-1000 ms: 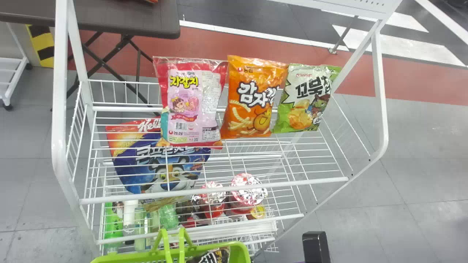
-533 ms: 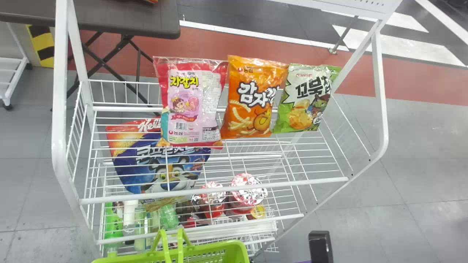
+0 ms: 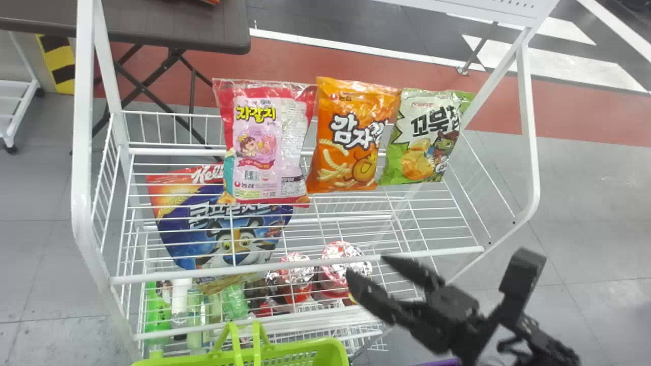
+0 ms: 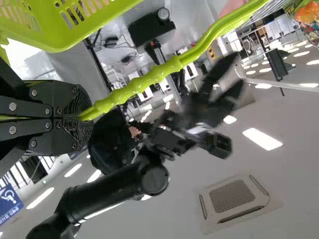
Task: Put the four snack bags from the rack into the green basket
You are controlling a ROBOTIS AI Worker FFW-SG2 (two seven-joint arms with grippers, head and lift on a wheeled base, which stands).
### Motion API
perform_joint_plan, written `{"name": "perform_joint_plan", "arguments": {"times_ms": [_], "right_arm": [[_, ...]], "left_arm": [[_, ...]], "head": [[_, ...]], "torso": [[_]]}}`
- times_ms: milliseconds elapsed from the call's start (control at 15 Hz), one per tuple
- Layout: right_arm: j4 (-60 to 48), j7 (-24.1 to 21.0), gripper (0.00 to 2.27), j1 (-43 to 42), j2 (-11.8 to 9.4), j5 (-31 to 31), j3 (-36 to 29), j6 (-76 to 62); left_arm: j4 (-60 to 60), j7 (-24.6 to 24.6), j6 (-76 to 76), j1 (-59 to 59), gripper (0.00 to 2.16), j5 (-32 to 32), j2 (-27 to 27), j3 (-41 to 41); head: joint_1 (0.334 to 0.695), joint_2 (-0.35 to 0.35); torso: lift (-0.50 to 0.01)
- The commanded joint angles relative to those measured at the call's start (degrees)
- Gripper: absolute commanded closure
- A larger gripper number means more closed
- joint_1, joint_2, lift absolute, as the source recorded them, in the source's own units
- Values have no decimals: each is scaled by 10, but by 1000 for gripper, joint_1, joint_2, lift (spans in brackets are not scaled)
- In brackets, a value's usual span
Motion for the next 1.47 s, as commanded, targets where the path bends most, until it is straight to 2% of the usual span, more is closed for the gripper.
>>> {"name": "perform_joint_plan", "arguments": {"times_ms": [0, 267, 333, 533, 600, 667, 867, 1000, 1067, 1133, 1200, 1400], "right_arm": [[69, -42, 255, -78, 1, 44, 74, -102], [161, -224, 245, -163, 1, 129, 205, -167], [185, -255, 245, -185, 1, 142, 227, -165], [240, -318, 245, -240, 1, 165, 271, -161], [248, -346, 245, -249, 1, 175, 283, -151], [253, -370, 245, -258, 1, 183, 292, -128], [266, -393, 286, -286, 1, 192, 301, -61], [267, -388, 677, -305, 1, 195, 305, 9], [266, -378, 1055, -310, 1, 195, 307, 32], [261, -367, 1750, -309, 1, 195, 309, 48], [256, -357, 2000, -306, 1, 192, 309, 44], [232, -344, 2027, -284, 1, 188, 305, 0]], "left_arm": [[0, 1, 0, -4, 2132, -12, 0, -5], [0, -4, 0, -6, 2132, -34, 5, -8], [0, -6, 0, -6, 2132, -30, 8, -5], [-1, -13, 0, -9, 2132, -14, 20, 6], [0, -13, 0, -11, 2132, -8, 25, 9], [1, -13, 0, -13, 2132, -5, 27, 12], [3, -13, 0, -20, 2132, 4, 34, 12], [5, -13, 2, -21, 2132, 7, 34, 13], [4, -13, 2, -21, 2132, 13, 34, 13], [5, -13, 0, -21, 2132, 15, 34, 13], [7, -13, 0, -21, 2132, 15, 34, 13], [10, -13, 0, -21, 2132, 15, 33, 16]], "head": [[695, -350], [695, -350], [695, -350], [695, -317], [695, -268], [695, -249], [695, -207], [695, -197], [695, -189], [695, -184], [695, -178], [695, -161]], "torso": [[-6], [-6], [-6], [-6], [-6], [-6], [-6], [-6], [-6], [-6], [-6], [-6]]}}
